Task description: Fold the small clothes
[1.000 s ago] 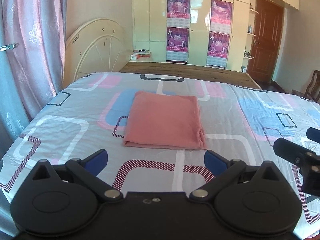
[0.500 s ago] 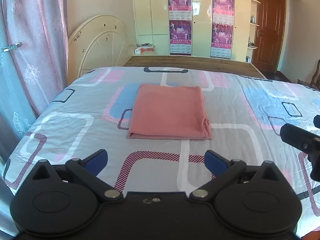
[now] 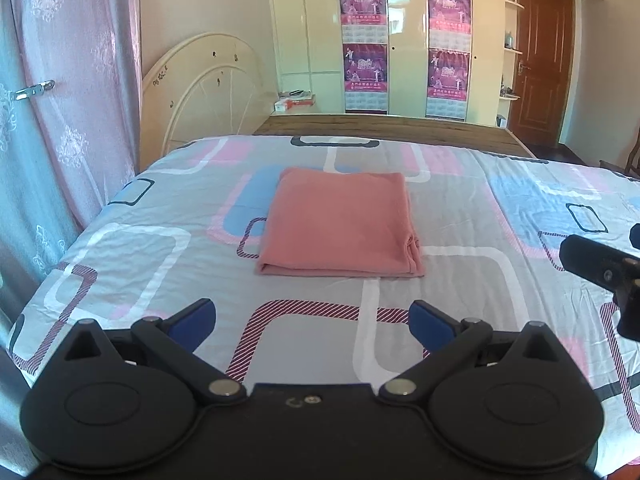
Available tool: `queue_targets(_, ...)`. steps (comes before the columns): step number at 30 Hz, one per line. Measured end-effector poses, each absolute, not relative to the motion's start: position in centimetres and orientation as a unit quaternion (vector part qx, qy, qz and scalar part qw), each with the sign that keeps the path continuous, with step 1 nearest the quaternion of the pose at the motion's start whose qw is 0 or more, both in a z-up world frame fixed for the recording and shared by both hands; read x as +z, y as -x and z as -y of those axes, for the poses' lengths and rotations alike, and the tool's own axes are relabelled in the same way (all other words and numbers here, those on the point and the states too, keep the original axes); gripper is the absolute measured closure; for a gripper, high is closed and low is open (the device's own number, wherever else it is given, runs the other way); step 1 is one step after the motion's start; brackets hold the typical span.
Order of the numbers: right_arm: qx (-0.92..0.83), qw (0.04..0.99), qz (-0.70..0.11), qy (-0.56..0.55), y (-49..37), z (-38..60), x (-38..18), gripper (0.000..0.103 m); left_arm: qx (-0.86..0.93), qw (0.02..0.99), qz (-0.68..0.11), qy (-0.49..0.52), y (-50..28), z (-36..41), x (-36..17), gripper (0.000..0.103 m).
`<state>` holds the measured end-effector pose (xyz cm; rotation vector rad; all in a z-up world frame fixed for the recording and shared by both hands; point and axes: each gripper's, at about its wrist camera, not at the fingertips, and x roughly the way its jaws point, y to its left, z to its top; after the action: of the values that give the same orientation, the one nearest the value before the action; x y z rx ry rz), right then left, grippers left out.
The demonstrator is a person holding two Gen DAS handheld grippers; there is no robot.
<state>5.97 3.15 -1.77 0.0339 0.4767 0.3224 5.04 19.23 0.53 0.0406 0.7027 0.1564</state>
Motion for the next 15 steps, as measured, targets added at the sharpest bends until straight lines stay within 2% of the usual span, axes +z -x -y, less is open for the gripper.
queue_targets(15,0.155,0.957,-0.244,-0.021,-6.81,-3.21,-1.97,0.001,0.076,0.933,-0.351,-0.018,-5.55,-19.39,0.28,0.0)
